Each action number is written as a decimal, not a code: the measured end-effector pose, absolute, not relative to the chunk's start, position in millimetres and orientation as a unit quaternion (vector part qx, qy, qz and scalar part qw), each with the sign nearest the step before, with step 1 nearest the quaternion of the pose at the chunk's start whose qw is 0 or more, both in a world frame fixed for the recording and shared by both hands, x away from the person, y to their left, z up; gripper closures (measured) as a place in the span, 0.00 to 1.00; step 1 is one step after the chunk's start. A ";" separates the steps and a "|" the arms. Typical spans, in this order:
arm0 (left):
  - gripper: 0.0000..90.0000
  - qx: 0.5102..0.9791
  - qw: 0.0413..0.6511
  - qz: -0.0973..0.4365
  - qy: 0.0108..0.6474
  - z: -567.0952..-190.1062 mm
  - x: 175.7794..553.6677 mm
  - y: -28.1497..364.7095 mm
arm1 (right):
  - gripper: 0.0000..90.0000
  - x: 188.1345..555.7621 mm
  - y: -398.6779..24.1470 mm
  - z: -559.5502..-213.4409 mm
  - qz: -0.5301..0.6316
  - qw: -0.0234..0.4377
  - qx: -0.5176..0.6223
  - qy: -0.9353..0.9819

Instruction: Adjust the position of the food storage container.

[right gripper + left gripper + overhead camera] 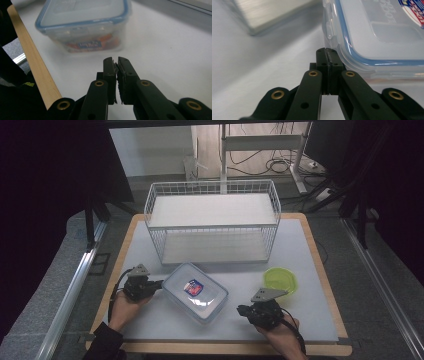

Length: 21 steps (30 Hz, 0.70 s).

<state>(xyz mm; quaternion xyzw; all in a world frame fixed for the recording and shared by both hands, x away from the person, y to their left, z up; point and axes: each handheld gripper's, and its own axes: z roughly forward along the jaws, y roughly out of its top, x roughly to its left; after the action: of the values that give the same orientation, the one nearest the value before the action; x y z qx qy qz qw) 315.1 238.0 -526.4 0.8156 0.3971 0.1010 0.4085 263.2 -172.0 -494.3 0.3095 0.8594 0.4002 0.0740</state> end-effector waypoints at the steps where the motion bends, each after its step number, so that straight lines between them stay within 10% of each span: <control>1: 1.00 0.819 0.406 0.101 0.393 -526.1 312.8 235.3 | 0.96 263.8 -169.9 -495.5 0.398 0.074 0.311 0.860; 21: 1.00 0.832 0.403 0.070 0.375 -524.5 284.2 201.9 | 0.99 288.5 -173.7 -503.1 0.363 0.093 0.363 0.853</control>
<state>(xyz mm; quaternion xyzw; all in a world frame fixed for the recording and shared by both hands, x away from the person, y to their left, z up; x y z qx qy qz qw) 284.2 201.9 -524.5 0.8323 0.3746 0.0698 0.4027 288.5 -173.7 -503.1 0.3634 0.8530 0.3629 0.0929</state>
